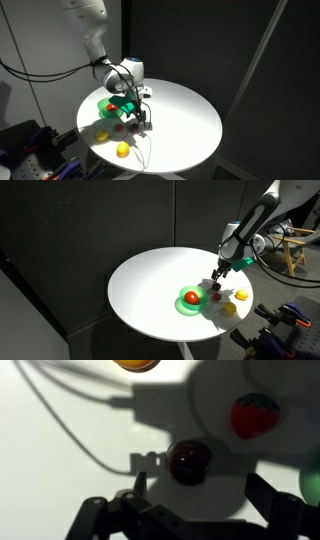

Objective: Put the brown object in the bowl

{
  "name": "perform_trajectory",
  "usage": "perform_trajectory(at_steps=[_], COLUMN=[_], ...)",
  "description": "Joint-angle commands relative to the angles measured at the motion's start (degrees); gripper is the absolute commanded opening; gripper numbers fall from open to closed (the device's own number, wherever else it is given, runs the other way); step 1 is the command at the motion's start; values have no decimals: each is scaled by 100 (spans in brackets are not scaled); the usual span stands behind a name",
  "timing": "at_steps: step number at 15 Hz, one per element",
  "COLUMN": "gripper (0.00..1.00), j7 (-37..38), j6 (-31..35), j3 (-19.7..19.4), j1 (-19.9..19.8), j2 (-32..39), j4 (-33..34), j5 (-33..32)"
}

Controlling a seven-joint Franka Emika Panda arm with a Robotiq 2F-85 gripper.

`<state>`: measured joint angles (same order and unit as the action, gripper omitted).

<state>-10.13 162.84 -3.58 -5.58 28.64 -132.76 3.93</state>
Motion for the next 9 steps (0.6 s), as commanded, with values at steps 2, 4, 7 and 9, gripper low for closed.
perform_trajectory(at_steps=[2,4,7,9], gripper=[100,100,100,100], j7=[76,74,103,102], j6=[77,81,21,21], j3=[94,91,73,78], j1=[-205,-225,-189,-188], j2=[262,320,270,280], j4=[260,310,220,219], j5=[-93,-105,-136,-137])
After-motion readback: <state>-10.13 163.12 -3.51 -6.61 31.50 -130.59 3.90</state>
